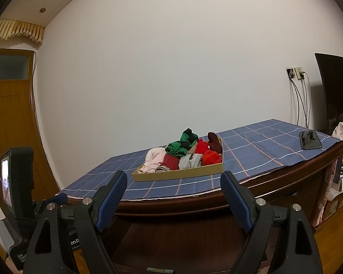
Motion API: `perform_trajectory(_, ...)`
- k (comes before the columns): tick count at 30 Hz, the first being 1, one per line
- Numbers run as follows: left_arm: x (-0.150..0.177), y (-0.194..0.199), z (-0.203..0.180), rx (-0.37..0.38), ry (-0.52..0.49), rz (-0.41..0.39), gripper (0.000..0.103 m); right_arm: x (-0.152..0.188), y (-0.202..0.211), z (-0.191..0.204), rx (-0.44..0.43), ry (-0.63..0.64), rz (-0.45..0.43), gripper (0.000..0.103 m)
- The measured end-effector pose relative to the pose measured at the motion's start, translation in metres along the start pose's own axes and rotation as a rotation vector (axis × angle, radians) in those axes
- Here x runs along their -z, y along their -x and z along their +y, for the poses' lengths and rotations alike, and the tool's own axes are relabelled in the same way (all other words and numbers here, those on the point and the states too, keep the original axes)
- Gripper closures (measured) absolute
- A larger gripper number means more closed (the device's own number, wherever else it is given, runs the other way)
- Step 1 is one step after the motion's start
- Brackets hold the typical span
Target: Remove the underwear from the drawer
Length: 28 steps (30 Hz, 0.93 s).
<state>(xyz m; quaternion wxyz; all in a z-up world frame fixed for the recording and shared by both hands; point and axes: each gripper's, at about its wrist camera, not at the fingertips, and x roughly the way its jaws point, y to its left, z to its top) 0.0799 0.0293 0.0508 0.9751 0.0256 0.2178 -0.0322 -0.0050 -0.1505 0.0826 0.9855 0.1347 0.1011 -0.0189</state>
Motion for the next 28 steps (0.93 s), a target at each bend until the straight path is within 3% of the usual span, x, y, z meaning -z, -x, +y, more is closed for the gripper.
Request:
perform_trajectory(10,-0.0015,-0.0019,0.0015,-0.043,0.002,0.000,0.000,0.0009,-0.0009,0.0000,-0.001,0.002,0.001,0.018)
perform_trajectory(28,-0.0025,-0.0022,0.0066,-0.032,0.013,-0.004,0.000,0.0023,0.0023,0.0002,0.006,0.009,-0.004,0.018)
